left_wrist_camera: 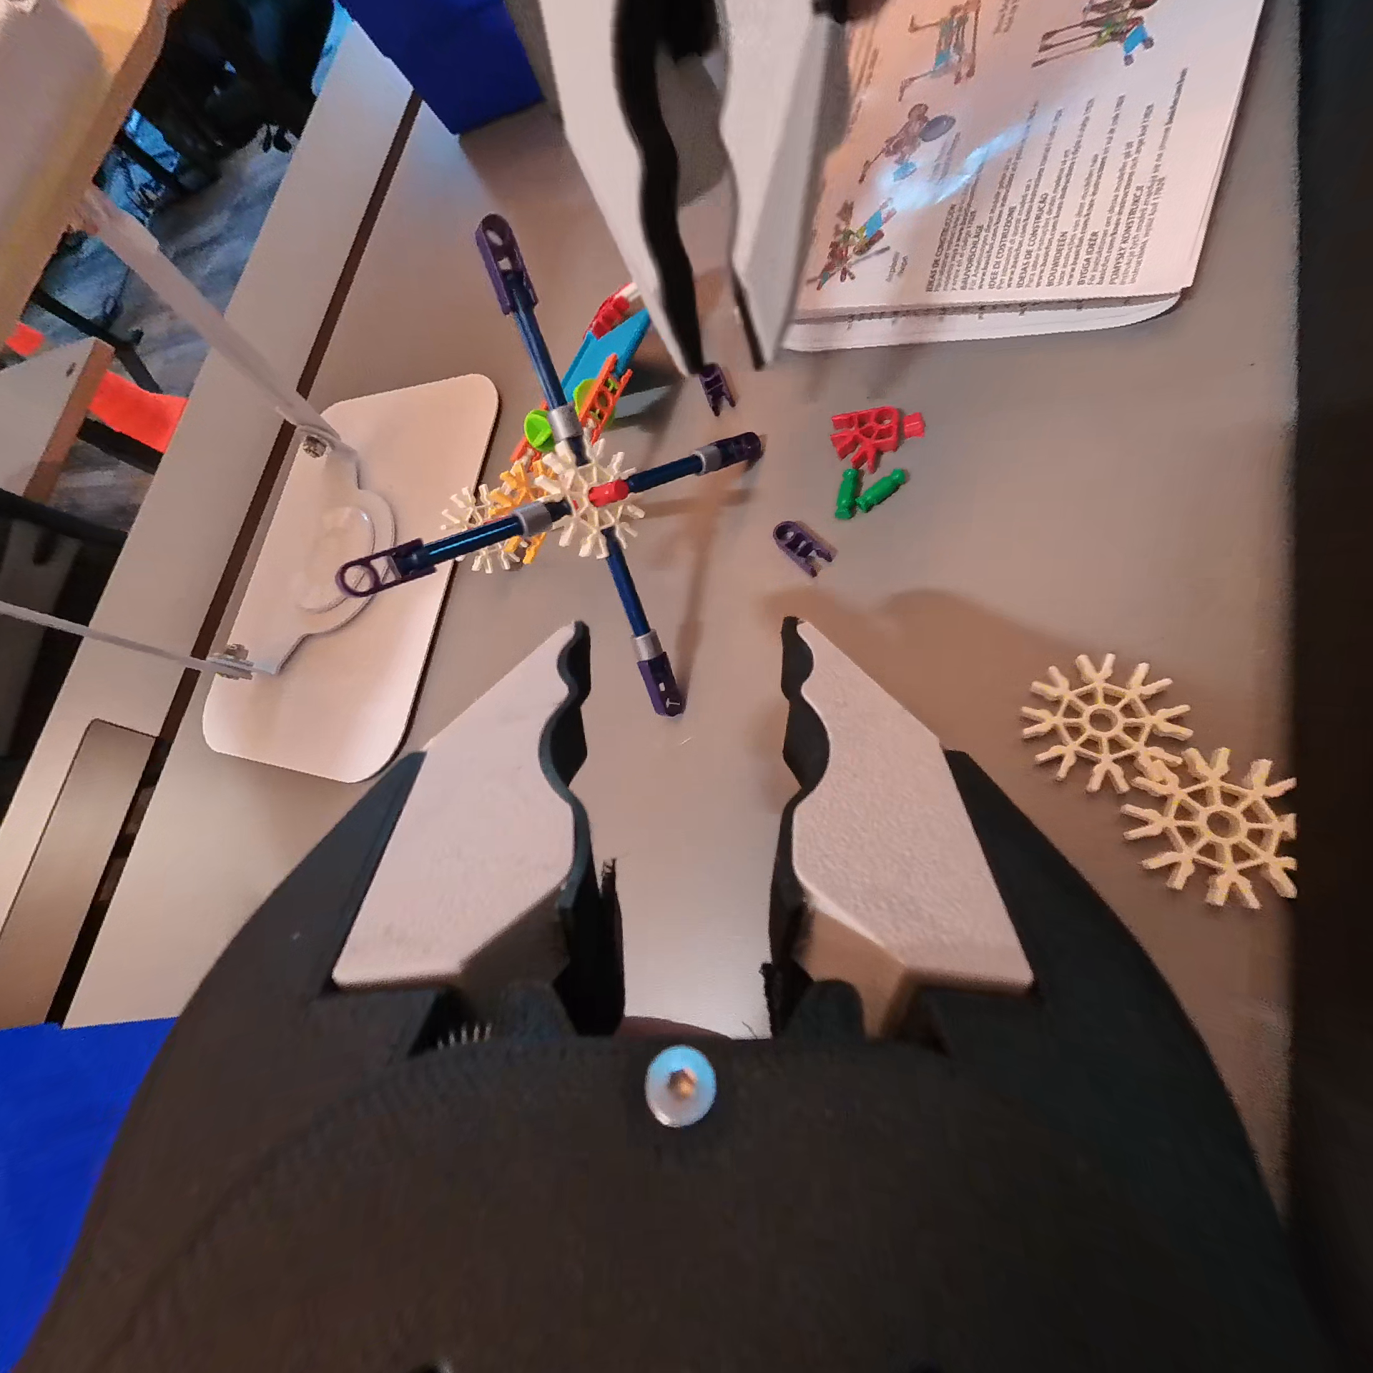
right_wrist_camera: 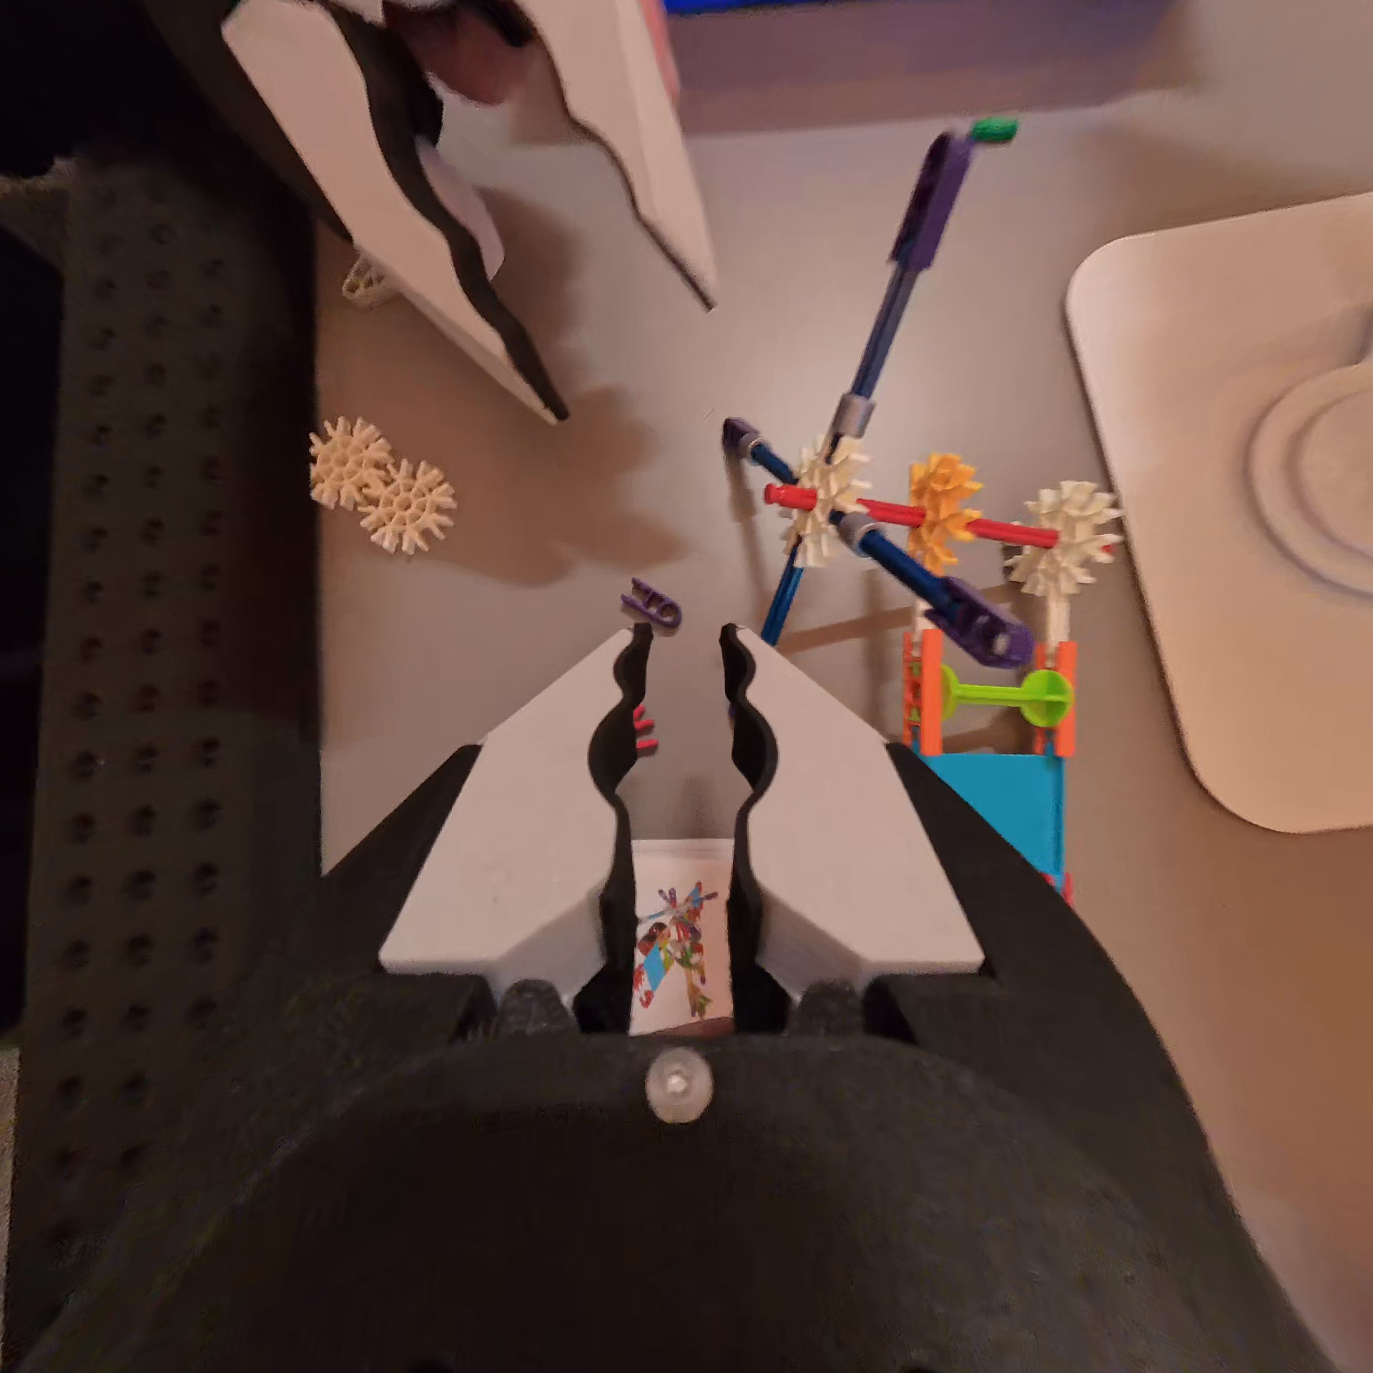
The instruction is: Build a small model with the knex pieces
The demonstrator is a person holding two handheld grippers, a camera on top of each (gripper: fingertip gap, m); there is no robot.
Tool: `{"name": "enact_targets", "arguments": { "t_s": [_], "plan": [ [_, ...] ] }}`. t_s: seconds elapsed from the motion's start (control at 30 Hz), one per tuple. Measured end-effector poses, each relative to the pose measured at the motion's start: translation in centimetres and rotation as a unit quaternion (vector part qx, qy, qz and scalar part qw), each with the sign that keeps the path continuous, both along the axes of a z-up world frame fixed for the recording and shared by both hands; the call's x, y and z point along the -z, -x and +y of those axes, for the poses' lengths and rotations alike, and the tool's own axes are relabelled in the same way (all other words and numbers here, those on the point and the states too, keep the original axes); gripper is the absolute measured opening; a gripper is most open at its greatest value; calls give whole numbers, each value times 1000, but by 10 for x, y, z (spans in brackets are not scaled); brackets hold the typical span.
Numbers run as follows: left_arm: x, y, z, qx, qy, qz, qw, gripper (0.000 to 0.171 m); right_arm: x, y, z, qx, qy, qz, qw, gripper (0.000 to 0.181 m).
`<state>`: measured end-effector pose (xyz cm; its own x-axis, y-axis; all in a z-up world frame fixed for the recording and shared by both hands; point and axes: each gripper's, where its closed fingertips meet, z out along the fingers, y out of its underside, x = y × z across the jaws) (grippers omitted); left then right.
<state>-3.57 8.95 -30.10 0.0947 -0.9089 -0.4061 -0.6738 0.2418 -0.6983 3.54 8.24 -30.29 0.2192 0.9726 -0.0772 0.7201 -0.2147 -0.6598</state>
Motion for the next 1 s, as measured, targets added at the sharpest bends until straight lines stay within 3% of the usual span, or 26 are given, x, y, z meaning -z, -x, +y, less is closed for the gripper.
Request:
{"name": "enact_targets", "arguments": {
  "t_s": [0.1,0.37,1.0],
  "plan": [
    [2,0,1,2,0,3,1000,50,10,7,2,-3,-13,4,1000,31],
    [3,-1,8,-5,1,2,1000,50,-34,9,16,23,-6,118,993,24],
    [8,-1,11,-7,3,4,1000,50,-26,2,20,32,-16,115,993,26]
  ]
}}
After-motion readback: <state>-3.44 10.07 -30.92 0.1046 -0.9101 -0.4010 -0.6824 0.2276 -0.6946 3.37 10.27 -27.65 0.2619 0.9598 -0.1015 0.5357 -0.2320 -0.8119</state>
